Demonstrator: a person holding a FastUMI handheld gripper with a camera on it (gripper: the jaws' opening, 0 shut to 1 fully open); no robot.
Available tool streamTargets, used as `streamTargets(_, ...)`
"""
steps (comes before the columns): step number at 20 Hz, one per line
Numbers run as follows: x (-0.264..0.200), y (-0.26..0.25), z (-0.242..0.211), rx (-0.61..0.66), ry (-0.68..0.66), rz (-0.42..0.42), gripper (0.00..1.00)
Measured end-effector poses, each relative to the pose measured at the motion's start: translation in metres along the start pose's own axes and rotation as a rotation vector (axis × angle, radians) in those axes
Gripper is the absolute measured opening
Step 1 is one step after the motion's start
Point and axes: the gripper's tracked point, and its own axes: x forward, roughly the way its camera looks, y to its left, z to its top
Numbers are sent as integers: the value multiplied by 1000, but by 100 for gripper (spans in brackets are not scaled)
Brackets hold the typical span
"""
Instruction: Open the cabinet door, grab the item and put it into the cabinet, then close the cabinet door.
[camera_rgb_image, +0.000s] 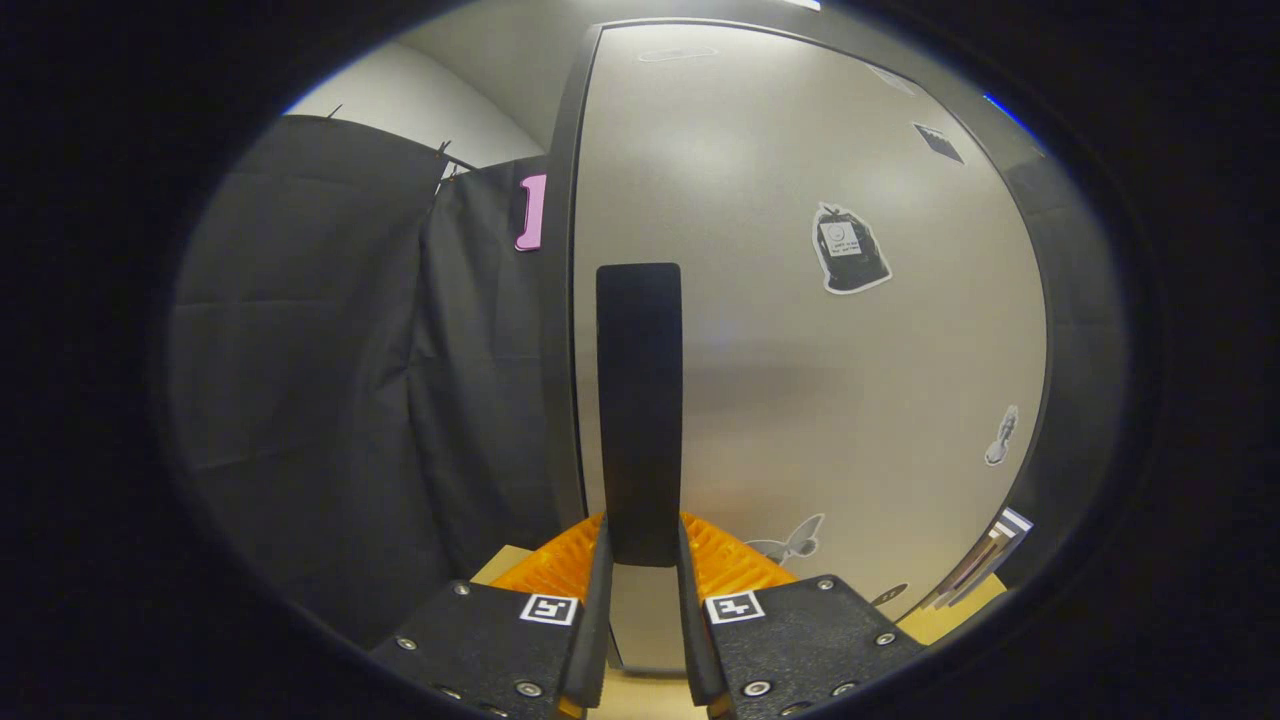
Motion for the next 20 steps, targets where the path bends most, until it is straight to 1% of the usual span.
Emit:
streamTargets(4, -4, 0, -1, -19, 11, 22, 28)
streamTargets(8, -15, 2, -2, -16, 23, 60, 28)
streamTargets(12, -43, 7, -2, -19, 22, 107, 28)
streamTargets(20, -110, -13, -11, -19, 14, 217, 28)
